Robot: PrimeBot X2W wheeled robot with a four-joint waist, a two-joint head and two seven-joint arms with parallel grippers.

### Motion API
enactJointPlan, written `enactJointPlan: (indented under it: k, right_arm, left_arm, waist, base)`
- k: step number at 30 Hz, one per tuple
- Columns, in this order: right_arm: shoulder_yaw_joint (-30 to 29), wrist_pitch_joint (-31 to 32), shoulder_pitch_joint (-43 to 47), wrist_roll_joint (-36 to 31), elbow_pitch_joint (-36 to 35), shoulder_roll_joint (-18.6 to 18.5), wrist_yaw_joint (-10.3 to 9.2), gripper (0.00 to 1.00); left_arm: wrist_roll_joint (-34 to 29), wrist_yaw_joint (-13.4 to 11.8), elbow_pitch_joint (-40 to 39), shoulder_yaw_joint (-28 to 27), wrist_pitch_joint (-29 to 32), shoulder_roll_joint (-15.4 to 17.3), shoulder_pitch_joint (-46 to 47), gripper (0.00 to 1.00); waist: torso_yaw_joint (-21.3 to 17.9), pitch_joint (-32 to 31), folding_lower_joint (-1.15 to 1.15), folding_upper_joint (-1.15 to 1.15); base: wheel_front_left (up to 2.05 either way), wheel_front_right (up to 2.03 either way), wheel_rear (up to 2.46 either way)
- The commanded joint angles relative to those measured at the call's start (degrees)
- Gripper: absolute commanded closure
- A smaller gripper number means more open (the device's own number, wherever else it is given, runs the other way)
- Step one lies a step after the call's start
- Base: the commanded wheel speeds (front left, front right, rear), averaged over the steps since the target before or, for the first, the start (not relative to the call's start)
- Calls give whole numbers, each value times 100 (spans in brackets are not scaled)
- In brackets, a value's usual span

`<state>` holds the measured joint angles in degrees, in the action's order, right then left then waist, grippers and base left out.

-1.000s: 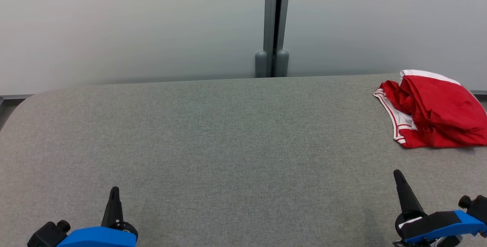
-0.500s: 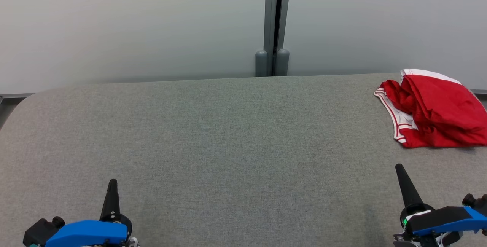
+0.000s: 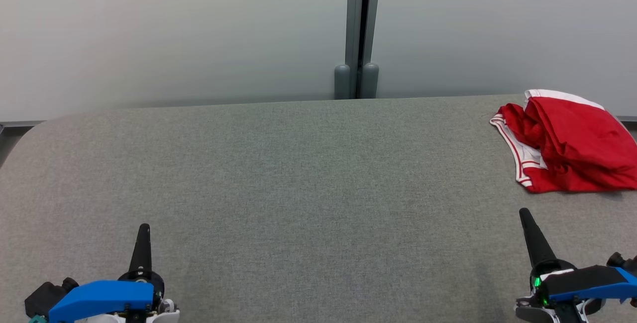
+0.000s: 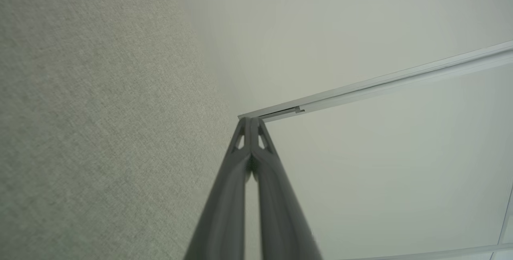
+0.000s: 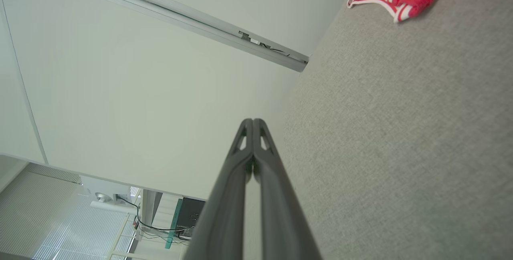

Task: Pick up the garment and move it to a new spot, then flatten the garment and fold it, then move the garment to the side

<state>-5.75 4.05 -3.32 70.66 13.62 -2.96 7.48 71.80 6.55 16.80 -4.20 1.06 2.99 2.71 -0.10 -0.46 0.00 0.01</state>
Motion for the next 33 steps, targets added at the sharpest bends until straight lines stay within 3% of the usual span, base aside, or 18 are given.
enactJointPlan:
  k: [1, 33]
  right_arm:
    - [-14, 36, -133, 163, -27, -3, 2, 100]
    - [-71, 205, -270, 1662, 26, 7, 2, 100]
  left_arm:
    - [137, 37, -71, -28, 47, 3, 147, 100]
    - [1562, 93, -235, -194, 434, -11, 331, 100]
  waist:
    - [0, 2, 0, -1]
    - [7, 45, 0, -1]
  base:
    - [0, 0, 0]
    - [0, 0, 0]
